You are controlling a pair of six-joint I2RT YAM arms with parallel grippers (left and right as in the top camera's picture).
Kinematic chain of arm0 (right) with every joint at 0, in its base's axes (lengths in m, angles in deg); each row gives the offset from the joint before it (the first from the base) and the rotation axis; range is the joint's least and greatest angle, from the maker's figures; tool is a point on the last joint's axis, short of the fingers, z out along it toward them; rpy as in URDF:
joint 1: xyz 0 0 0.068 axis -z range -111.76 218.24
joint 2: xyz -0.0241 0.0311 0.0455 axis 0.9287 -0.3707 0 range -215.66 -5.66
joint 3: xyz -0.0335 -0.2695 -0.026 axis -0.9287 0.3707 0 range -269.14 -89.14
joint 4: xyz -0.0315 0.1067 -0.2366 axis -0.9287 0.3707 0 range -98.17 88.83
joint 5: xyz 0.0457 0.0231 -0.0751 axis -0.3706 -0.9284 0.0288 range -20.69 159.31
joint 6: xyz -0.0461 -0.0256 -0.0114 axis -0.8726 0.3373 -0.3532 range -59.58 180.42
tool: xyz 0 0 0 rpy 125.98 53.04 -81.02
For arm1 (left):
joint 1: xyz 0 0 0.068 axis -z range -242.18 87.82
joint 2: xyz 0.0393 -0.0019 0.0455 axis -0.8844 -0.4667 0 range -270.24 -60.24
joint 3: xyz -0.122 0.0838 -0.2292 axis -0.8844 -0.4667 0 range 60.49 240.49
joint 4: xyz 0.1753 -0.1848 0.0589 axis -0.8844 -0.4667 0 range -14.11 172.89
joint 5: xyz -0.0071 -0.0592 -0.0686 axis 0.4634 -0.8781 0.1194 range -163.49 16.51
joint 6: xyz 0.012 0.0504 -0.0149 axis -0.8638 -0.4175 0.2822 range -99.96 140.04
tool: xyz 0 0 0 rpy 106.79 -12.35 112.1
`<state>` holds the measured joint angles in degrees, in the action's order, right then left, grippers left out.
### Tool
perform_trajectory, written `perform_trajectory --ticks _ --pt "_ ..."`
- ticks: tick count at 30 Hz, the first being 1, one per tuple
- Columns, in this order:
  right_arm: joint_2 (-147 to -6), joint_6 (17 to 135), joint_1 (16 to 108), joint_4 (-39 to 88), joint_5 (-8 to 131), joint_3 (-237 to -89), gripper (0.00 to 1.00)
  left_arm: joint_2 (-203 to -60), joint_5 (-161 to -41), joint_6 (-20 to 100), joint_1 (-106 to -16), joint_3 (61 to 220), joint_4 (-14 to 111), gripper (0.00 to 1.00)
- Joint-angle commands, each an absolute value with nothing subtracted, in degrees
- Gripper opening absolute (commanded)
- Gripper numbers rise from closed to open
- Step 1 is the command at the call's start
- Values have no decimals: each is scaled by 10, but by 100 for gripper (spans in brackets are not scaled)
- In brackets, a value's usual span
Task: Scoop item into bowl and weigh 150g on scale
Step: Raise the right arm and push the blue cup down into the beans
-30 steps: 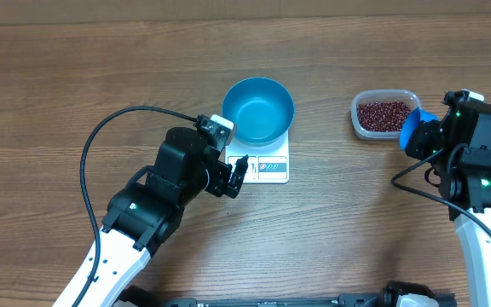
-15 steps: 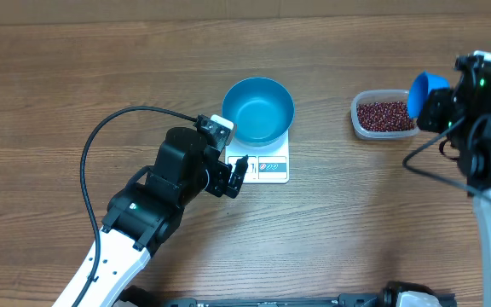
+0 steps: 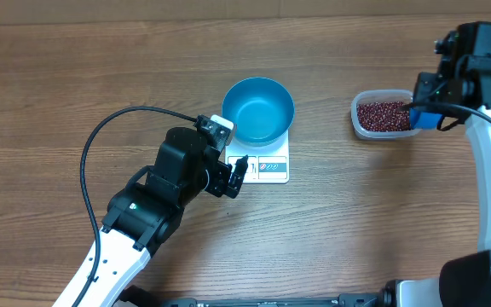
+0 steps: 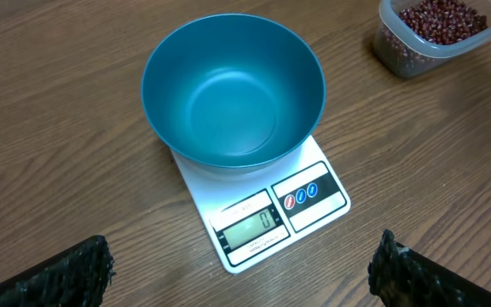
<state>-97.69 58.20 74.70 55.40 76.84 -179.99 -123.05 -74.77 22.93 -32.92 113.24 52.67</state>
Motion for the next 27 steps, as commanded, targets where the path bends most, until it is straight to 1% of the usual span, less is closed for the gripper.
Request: perform_trajectory --ticks 1,7,11,17,27 --pt "-985 560 724 552 824 -1822 4 -1232 -748 235 -329 1127 527 100" --pt "-1003 545 685 539 879 -1822 4 -1232 -748 235 -329 1127 527 100" --pt "-1022 544 661 534 940 -1822 4 -1232 -748 235 -329 1127 527 100" --pt "-1057 573 636 521 1014 -1822 4 -1232 -748 235 -329 1127 527 100" --pt "-1085 607 619 515 1016 -1822 4 -1232 -748 235 -329 1127 527 100"
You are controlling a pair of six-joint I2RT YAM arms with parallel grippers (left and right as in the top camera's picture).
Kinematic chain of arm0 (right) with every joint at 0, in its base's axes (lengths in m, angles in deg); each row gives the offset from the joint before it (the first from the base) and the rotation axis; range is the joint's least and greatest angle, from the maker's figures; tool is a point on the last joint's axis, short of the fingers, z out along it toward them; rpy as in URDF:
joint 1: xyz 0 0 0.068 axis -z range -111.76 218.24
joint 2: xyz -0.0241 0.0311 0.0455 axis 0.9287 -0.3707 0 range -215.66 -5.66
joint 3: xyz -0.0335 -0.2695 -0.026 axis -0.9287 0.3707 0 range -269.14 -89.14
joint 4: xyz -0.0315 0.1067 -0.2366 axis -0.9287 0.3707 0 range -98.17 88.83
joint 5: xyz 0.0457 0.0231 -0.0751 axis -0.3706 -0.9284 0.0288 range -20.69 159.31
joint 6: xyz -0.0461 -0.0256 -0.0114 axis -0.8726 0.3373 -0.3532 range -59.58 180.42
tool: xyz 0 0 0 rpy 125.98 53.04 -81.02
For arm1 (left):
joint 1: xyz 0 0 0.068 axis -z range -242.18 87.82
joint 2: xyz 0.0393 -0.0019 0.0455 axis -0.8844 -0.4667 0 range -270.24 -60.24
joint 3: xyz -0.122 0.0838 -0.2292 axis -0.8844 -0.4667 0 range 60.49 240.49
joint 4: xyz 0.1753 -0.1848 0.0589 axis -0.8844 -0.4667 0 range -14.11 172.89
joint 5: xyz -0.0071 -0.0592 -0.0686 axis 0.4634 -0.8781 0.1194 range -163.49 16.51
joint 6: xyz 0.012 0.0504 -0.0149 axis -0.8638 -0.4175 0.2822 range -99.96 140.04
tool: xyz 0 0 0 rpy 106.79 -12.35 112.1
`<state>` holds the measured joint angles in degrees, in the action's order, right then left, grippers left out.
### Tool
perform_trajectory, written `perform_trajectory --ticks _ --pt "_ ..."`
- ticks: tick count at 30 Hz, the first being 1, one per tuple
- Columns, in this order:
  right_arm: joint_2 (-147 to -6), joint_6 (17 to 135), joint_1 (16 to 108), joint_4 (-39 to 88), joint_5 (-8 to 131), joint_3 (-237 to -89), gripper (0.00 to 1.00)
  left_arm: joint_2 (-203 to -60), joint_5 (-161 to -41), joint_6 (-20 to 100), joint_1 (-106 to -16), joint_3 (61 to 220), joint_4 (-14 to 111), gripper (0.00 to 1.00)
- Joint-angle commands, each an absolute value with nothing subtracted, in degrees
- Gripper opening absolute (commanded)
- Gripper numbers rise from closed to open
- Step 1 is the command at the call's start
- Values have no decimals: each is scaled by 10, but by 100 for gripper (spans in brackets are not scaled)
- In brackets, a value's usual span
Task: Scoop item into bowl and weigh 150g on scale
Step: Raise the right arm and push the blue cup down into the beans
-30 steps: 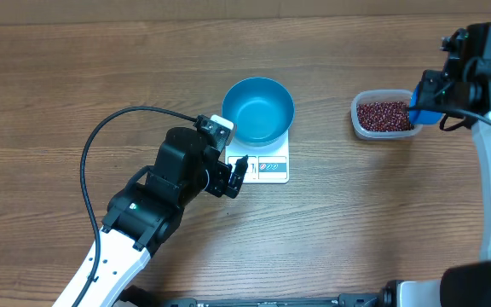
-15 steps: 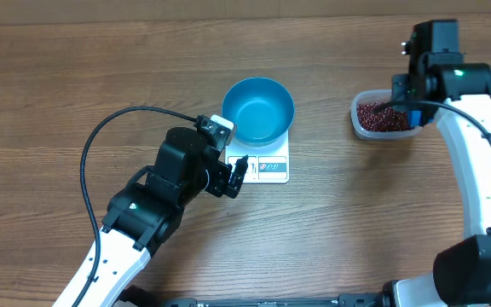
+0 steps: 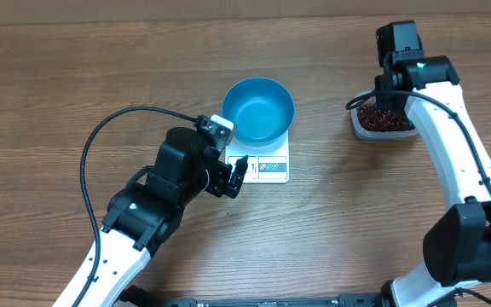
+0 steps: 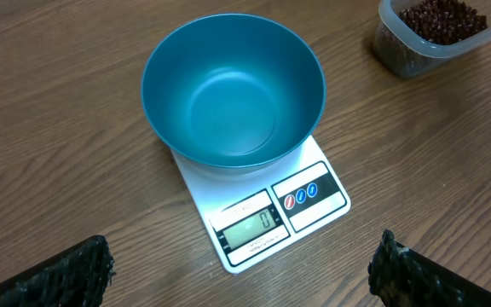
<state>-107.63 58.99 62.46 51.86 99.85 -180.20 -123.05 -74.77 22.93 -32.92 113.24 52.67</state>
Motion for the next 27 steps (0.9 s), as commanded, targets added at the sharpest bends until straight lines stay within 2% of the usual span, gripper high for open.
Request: perform_trajectory --ticks 1,27 --pt "-1087 607 618 515 1016 -1822 4 -1232 -748 235 -329 1127 527 100" --pt "-1122 622 618 536 1012 -1821 4 -1232 -748 235 -329 1127 527 99"
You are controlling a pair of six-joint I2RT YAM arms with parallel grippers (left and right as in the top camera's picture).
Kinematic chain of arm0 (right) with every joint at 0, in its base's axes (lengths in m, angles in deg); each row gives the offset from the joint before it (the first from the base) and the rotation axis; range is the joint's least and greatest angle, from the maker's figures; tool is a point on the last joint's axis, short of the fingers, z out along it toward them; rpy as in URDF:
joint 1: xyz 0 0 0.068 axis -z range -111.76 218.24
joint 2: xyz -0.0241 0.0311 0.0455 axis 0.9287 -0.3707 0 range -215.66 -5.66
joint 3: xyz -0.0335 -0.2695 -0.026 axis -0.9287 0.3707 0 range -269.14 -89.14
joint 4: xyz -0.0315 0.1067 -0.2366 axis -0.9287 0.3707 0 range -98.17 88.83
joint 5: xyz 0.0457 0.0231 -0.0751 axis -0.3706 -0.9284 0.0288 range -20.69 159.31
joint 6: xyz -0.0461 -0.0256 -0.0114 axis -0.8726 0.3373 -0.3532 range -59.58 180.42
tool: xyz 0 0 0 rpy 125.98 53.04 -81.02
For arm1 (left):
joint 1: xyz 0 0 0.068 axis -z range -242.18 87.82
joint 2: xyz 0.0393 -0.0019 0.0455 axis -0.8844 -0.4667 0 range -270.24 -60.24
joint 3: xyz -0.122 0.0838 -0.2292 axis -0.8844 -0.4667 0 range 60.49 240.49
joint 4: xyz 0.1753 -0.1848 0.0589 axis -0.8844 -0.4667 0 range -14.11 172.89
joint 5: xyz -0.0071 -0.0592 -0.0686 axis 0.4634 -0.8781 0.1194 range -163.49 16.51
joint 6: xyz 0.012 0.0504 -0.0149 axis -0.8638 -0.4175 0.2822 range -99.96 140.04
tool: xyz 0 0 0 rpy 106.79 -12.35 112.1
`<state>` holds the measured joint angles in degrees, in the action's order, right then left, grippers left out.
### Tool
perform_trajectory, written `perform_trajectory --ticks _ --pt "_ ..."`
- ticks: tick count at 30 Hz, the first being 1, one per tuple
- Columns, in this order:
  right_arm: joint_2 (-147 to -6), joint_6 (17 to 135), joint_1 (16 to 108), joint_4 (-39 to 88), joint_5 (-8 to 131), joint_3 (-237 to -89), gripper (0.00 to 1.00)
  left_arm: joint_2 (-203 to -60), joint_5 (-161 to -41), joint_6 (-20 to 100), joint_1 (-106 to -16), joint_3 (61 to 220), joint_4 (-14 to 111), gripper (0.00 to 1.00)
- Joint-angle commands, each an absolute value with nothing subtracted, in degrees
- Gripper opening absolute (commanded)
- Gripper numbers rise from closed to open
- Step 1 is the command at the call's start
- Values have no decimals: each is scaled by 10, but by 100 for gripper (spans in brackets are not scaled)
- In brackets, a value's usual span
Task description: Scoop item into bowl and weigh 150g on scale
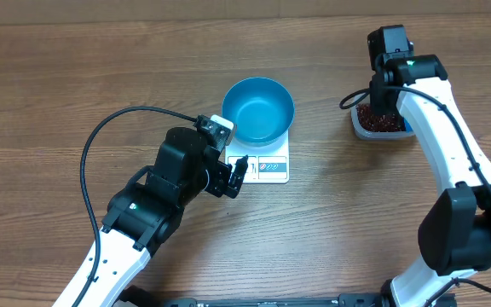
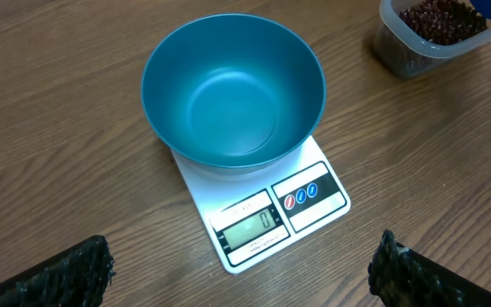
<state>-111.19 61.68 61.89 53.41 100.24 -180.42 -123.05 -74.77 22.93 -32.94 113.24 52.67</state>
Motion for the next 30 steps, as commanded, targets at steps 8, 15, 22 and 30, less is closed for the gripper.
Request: perform_trajectory --ticks 8,15,22,30 --pt "-1124 624 618 521 1005 -1821 4 -1232 -748 235 -329 1127 527 100" --pt "-1132 623 618 515 1005 -1821 4 -1232 -748 235 -329 1127 527 100" --pt "-1171 619 618 501 1023 -1821 4 -1232 -748 235 -329 1127 527 99" --pt "-1184 619 618 496 1023 -1821 4 -1232 -748 235 -329 1127 527 99"
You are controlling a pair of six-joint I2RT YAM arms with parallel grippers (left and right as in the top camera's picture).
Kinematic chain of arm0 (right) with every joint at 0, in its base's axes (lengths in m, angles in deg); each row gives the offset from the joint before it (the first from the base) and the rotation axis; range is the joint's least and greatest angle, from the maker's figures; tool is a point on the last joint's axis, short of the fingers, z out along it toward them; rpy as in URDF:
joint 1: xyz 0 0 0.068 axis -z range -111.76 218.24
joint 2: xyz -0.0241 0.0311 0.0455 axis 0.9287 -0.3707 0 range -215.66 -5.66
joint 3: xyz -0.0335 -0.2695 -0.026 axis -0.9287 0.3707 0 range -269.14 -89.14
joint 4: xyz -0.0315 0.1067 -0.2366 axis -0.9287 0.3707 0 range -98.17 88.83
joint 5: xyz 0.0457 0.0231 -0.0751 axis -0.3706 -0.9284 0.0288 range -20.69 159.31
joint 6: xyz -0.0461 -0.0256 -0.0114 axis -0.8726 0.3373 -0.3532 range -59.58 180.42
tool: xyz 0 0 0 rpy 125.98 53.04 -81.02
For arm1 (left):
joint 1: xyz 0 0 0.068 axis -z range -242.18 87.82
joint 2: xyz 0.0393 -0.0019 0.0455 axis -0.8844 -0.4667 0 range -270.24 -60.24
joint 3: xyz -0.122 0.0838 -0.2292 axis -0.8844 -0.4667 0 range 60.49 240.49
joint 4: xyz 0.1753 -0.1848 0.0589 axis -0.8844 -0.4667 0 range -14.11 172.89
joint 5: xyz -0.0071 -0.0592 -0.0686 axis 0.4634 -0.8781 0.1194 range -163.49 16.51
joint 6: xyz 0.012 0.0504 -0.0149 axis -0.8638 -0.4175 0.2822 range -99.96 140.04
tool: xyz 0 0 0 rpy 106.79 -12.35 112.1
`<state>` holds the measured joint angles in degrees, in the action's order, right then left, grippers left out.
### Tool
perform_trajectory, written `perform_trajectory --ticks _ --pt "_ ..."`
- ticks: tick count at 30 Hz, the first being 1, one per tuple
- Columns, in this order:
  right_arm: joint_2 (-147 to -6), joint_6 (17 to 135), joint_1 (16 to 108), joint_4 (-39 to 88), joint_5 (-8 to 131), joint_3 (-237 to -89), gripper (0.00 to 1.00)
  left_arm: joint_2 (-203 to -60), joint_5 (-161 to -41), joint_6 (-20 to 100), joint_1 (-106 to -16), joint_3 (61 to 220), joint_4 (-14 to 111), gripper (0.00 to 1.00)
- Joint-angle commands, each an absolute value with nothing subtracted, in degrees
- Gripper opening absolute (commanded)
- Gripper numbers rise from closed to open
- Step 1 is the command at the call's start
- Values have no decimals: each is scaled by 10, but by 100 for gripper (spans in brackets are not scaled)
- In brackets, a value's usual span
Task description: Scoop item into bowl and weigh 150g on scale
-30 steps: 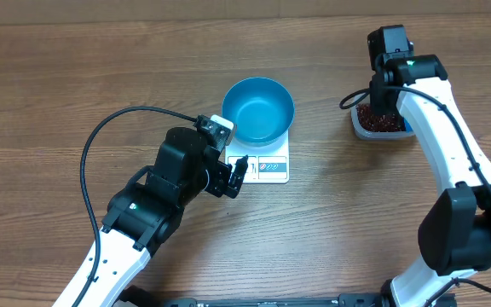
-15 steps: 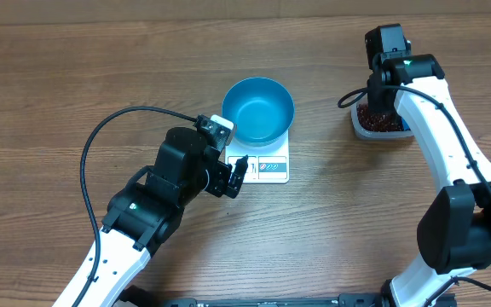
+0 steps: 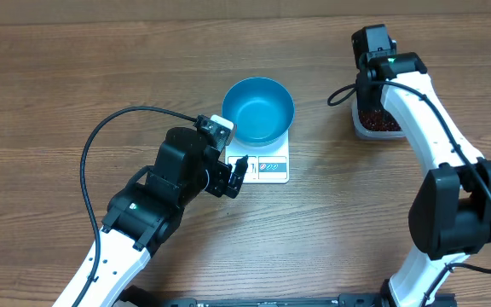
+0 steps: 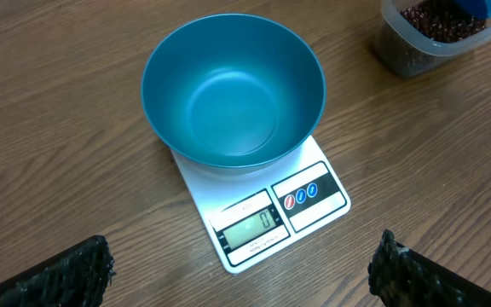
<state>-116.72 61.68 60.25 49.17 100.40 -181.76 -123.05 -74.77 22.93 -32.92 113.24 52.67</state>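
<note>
A blue bowl (image 3: 258, 111) (image 4: 233, 89) stands empty on the white scale (image 3: 267, 168) (image 4: 271, 213), whose display reads 0. To the right is a clear container of red beans (image 3: 376, 121) (image 4: 433, 34). My right gripper (image 3: 367, 92) hangs over the container's left part, its fingers hidden under the wrist. A blue scoop (image 4: 480, 7) shows at the beans in the left wrist view. My left gripper (image 3: 233, 176) (image 4: 241, 273) is open just in front of the scale, holding nothing.
The wooden table (image 3: 75, 85) carries only these things. A black cable (image 3: 101, 136) loops over the left arm. The right arm's white link (image 3: 437, 128) reaches across the table to the right of the container.
The right wrist has shifted a little to the left over the bean container, and more of the blue scoop shows over the beans. Left arm, bowl and scale are unchanged.
The right gripper first held the blue scoop at the container's right side, near the table edge. Then it stood over the container's far side. It has since edged leftward above the beans. The left gripper stayed open by the scale, which reads 0 throughout.
</note>
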Motion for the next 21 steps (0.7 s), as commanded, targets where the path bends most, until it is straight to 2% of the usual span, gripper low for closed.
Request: perform_trajectory --ticks 1,21 --pt "-1184 619 618 498 1023 -1821 4 -1232 -748 235 -329 1127 527 100" --pt "-1184 626 618 528 990 -1821 4 -1232 -748 235 -329 1127 527 100"
